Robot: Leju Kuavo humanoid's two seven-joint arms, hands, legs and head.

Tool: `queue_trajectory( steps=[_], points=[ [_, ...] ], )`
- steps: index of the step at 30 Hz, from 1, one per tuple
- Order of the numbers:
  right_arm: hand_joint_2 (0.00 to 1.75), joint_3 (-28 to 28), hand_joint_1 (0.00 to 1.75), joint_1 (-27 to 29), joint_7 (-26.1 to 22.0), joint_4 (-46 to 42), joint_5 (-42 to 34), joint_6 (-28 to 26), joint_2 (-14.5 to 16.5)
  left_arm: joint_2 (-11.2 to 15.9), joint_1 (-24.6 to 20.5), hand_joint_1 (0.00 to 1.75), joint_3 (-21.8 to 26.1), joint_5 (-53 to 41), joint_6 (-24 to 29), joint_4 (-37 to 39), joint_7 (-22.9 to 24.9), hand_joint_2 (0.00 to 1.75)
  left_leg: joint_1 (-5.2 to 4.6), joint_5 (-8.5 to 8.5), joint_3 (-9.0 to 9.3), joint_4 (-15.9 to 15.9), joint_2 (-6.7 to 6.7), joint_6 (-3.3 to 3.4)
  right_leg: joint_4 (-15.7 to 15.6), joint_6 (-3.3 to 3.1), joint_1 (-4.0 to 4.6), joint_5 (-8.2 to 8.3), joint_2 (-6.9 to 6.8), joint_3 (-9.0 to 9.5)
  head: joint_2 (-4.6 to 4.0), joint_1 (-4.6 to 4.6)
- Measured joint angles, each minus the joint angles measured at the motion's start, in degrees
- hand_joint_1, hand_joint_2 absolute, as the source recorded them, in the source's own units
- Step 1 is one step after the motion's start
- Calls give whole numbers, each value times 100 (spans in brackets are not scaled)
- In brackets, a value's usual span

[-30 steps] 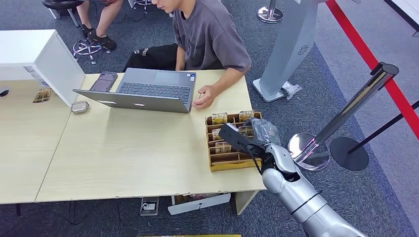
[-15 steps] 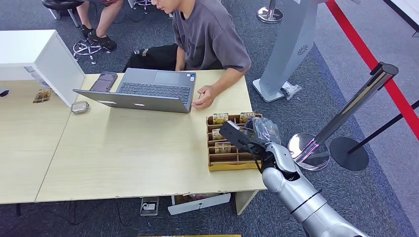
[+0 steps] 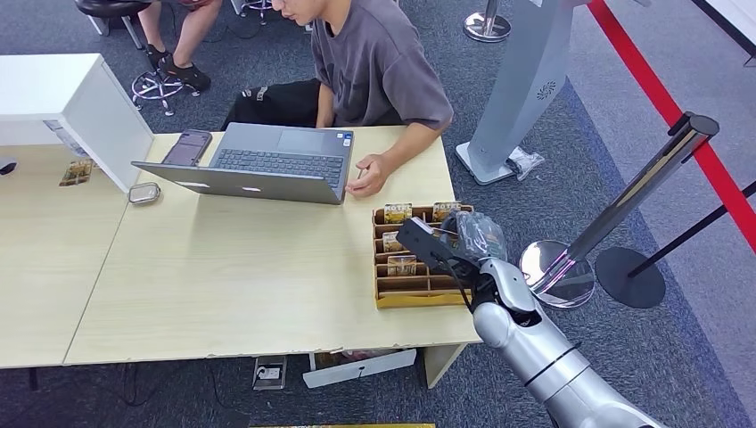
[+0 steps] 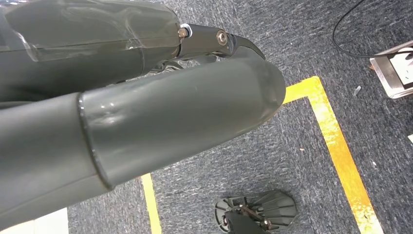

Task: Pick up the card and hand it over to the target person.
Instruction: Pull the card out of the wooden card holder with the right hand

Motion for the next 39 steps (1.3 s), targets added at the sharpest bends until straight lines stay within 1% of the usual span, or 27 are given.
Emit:
queue_trajectory(
  steps=[3,6,8,10,13,17,20,23,26,27,33,35,39],
  points=[
    [175,-127,155,44,54,-710,117,91,-226,-7,39,0,55,38,11,8,-43,0,-1,0,-5,3,-4,1,3,0,-1,-2,-4,-5,0,0],
    [175,-275,154,65,175,-1362,261,306,-429,-12,81,0,85,57,19,22,-72,0,-3,-2,-9,7,-7,2,6,1,-3,-5,-7,-8,0,0],
    [175,-315,155,72,199,-1469,255,384,-455,-12,88,0,88,58,18,24,-80,0,-2,-4,-9,11,-7,1,9,2,-3,-7,-6,-9,0,0],
    [175,-376,159,78,169,-1567,297,292,-465,-12,94,0,101,67,21,25,-86,0,-2,-3,-7,9,-8,1,5,1,-2,-5,-7,-8,0,0],
    [175,-573,166,60,152,-1962,350,140,-510,-7,111,0,129,86,46,24,-114,0,-1,0,-6,7,-9,1,2,0,-1,-2,-8,-6,0,0],
    [175,-835,166,-44,194,-2229,243,2,-446,4,99,0,138,85,65,17,-136,0,-2,-1,-11,10,-5,1,8,0,-3,-3,-5,-14,0,0],
    [175,-901,168,-122,104,-2043,168,-267,-295,10,82,0,106,51,62,8,-106,0,-2,-1,-7,8,-2,1,6,0,-2,-2,-1,-10,0,0],
    [175,-941,168,-167,-64,-1684,209,-776,-78,7,60,0,42,-17,49,-1,-58,0,-2,1,-2,3,7,0,2,0,-2,2,6,-6,0,0],
    [175,-914,167,-283,-220,-1082,403,-1291,180,-5,14,0,-41,-105,39,-21,10,0,0,3,4,-2,12,0,-4,-1,0,6,12,-1,0,0],
    [175,-883,165,-344,-256,-861,470,-1382,243,-10,-1,0,-59,-125,37,-28,28,0,0,5,6,-5,14,0,-6,-2,0,9,13,0,0,0],
    [175,-716,162,-681,-311,152,679,-1543,464,-27,-67,0,-130,-213,0,-39,99,0,1,5,9,-6,24,-1,-7,-2,2,12,23,3,0,0],
    [175,-648,163,-806,-323,567,777,-1614,572,-28,-90,0,-169,-266,-15,-40,146,0,1,6,8,-7,22,-1,-7,-2,1,13,21,3,0,0],
    [175,-508,164,-979,-420,1412,741,-1739,850,-29,-132,0,-206,-336,-38,-53,199,0,2,2,14,-7,29,-1,-7,-1,2,11,30,9,0,0]
  ],
)
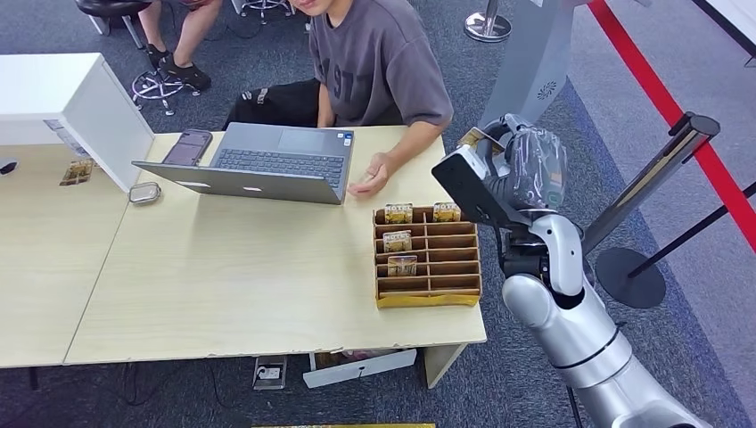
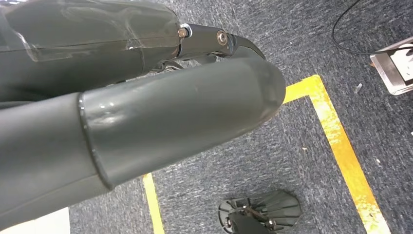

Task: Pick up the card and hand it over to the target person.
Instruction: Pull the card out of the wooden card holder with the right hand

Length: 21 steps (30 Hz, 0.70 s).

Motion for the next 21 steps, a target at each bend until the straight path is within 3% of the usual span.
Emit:
queue_trajectory(
  steps=[11,21],
  points=[
    [175,209,158,-120,-172,885,-145,-331,365,-6,-45,0,33,-74,-1,-8,24,0,0,-1,-4,1,-14,0,2,-1,0,-3,-9,0,0,0],
    [175,172,149,-2,-118,442,-202,-355,235,16,-2,0,103,-111,7,-6,17,0,0,-2,-11,5,-25,0,4,0,0,-8,-20,-3,0,0]
  ],
)
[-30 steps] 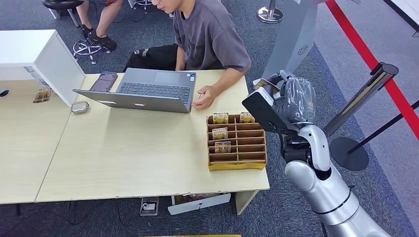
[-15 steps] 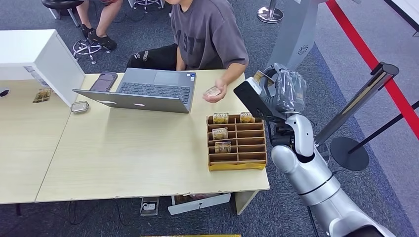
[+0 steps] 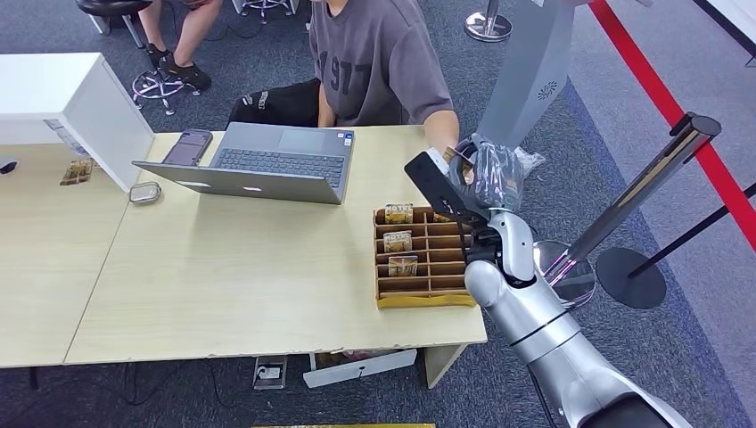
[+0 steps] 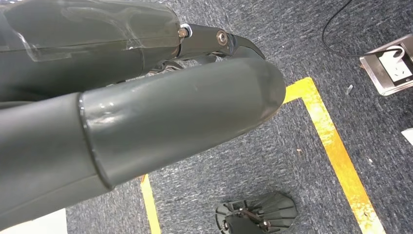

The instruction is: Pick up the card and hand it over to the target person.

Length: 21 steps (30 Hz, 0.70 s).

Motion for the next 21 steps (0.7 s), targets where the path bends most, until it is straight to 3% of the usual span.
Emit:
queue_trajectory(
  steps=[3,4,7,8,21],
  points=[
    [175,2,143,4,0,-9,5,-1,-1,-3,-3,0,5,3,1,-2,-2,0,0,0,-1,1,-3,0,1,0,0,-1,-2,-1,0,0],
    [175,11,116,14,-4,-22,11,19,-6,-4,-4,0,9,2,0,-2,-7,0,0,0,-2,1,-3,0,1,0,0,-1,-2,-1,0,0],
    [175,64,10,84,-12,-74,49,142,-29,-4,-7,0,32,-4,-4,2,-23,0,0,0,-2,1,-3,0,1,0,0,-1,-3,-2,0,0],
    [175,73,0,113,11,-79,42,213,-30,-3,-3,0,44,-3,-5,3,-27,0,0,2,-2,0,-3,0,-1,-1,0,1,-3,-1,0,0],
    [175,99,0,397,123,-544,-19,422,-116,2,86,0,112,23,14,23,-49,0,0,-1,-1,-1,-5,0,-2,0,0,-2,-5,0,0,0]
  ],
)
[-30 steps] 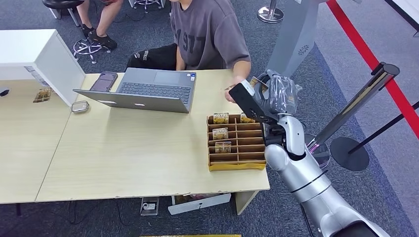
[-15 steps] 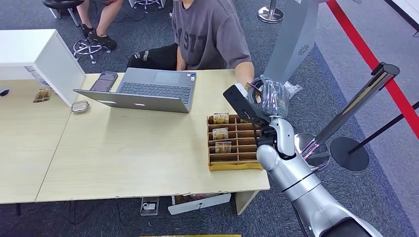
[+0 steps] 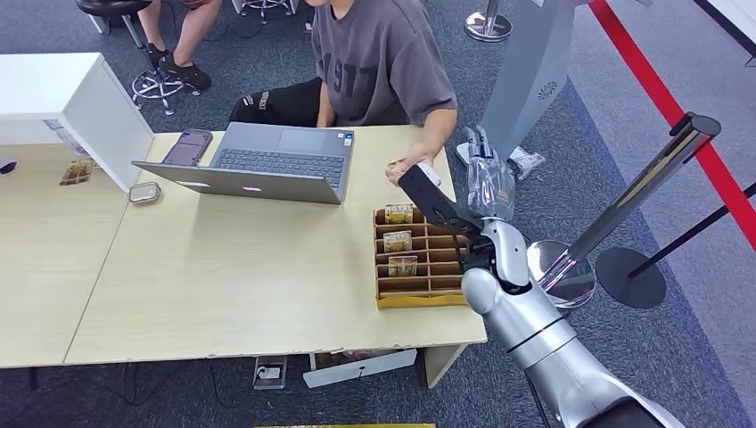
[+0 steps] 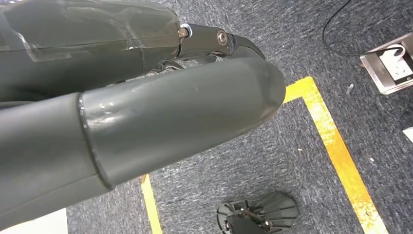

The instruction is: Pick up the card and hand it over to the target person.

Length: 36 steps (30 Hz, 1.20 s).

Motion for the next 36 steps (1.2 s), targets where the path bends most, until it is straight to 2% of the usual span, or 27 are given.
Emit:
queue_trajectory(
  steps=[7,11,14,17,22,29,32,36],
  points=[
    [175,-490,0,660,-331,-911,-1076,-861,92,-53,126,0,146,119,106,11,-126,0,0,0,-2,0,-6,0,0,0,0,-2,-6,0,0,0],
    [175,-872,0,1356,-903,-1902,-2617,-1415,31,-95,246,0,242,228,181,40,-231,0,0,-1,-2,0,-14,0,-2,0,0,-5,-14,1,0,0],
    [175,-1059,0,1927,-1316,-2647,-3720,-1451,-57,-108,319,0,299,314,231,65,-296,0,0,-1,-4,1,-21,2,-2,0,0,-8,-22,1,0,0],
    [175,-1072,0,2358,-1608,-3000,-4338,-1339,-81,-133,325,0,357,398,294,75,-302,0,0,-3,-9,4,-23,2,0,1,0,-9,-25,-4,0,0],
    [175,-886,0,2698,-1822,-3092,-4575,-1205,-77,-141,314,0,407,470,328,80,-287,0,1,0,-7,1,-22,2,-4,0,1,-7,-29,-4,0,0],
    [175,-499,0,2865,-1916,-2855,-4760,-1085,-40,-139,315,0,439,536,355,82,-279,0,1,-2,-4,0,-3,3,-4,0,1,-4,-11,-5,0,0],
    [175,-178,0,2879,-1944,-2696,-4599,-1149,-111,-142,313,0,444,560,346,79,-287,0,2,-2,2,-5,2,2,-9,0,1,-2,-6,-1,0,0],
    [175,-64,0,2802,-1842,-2648,-4532,-1233,-186,-143,312,0,421,553,347,76,-270,0,1,-3,1,-2,8,2,-5,0,1,-1,0,-4,0,0]
  ],
)
